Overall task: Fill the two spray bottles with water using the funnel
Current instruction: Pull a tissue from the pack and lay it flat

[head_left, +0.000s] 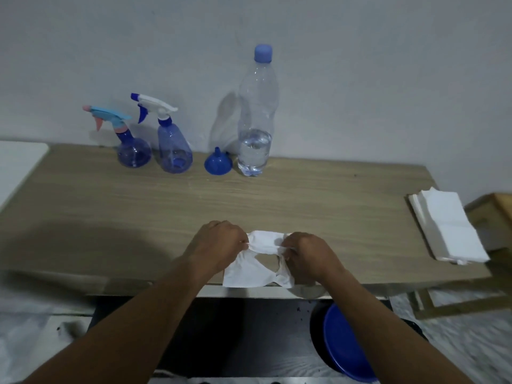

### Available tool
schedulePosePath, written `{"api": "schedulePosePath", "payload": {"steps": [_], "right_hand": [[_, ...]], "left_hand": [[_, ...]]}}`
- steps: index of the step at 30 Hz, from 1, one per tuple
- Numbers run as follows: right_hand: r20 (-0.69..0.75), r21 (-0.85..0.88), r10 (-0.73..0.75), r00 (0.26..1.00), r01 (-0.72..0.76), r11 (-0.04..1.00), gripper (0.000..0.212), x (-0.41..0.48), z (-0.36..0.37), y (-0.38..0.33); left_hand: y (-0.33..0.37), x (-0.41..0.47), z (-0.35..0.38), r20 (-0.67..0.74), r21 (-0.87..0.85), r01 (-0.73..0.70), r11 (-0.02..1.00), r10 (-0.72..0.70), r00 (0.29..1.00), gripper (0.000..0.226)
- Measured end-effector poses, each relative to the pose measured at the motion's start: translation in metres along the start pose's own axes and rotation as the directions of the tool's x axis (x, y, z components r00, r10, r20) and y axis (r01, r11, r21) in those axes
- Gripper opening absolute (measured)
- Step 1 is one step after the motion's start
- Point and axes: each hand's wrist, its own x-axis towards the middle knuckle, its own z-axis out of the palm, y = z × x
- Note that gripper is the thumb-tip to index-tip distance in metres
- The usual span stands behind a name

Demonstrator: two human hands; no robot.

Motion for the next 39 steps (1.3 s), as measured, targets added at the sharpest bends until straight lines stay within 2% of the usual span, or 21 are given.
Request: {"api": "schedulePosePath", "payload": {"steps": [3,5,8,11,16,21,25,30,35,39], "right_hand": [[0.008,0.057,0.102,0.995,-0.102,0.993,0.022,-0.006,-0.008,-0.007],[-0.026,0.232,0.191,0.981,-0.18,0.956,0.018,-0.014,-0.022,-0.011],[-0.107,0.423,0.279,0.954,-0.211,0.881,0.008,-0.031,-0.056,-0.015],[-0.197,0.526,0.324,0.925,-0.179,0.831,0.008,-0.054,-0.096,-0.024],[-0.301,0.626,0.411,0.86,-0.147,0.766,0.008,-0.103,-0.158,-0.036],[-0.423,0.663,0.531,0.735,-0.149,0.734,0.013,-0.169,-0.205,-0.032],[-0.46,0.705,0.629,0.627,-0.173,0.688,0.007,-0.229,-0.225,-0.016],[-0.475,0.733,0.725,0.499,-0.232,0.639,0.006,-0.301,-0.229,0.021],[-0.4,0.763,0.826,0.397,-0.355,0.54,0.001,-0.356,-0.204,0.086],[-0.322,0.78,0.886,0.333,-0.437,0.448,0.014,-0.39,-0.172,0.16]], "left_hand": [[0.0,0.002,-0.016,0.06,-0.344,0.102,0.933,-0.087,0.994,0.021],[0.005,0.006,-0.037,0.03,-0.534,0.105,0.839,-0.105,0.994,0.009],[0.014,0.012,-0.079,-0.005,-0.658,0.037,0.752,-0.053,0.999,0.009],[0.027,0.018,-0.119,0.005,-0.674,-0.041,0.738,0.06,0.998,0.012],[0.071,0.024,-0.178,-0.087,-0.651,-0.214,0.728,0.209,0.974,0.013],[0.136,0.021,-0.222,-0.167,-0.702,-0.368,0.609,0.362,0.917,0.011],[0.201,0.019,-0.237,-0.147,-0.758,-0.398,0.517,0.459,0.876,0.008],[0.291,0.024,-0.222,-0.097,-0.78,-0.408,0.475,0.552,0.828,0.009],[0.379,0.043,-0.168,-0.026,-0.737,-0.437,0.514,0.625,0.78,0.012],[0.456,0.069,-0.107,0.046,-0.707,-0.432,0.56,0.645,0.763,0.012]]}}
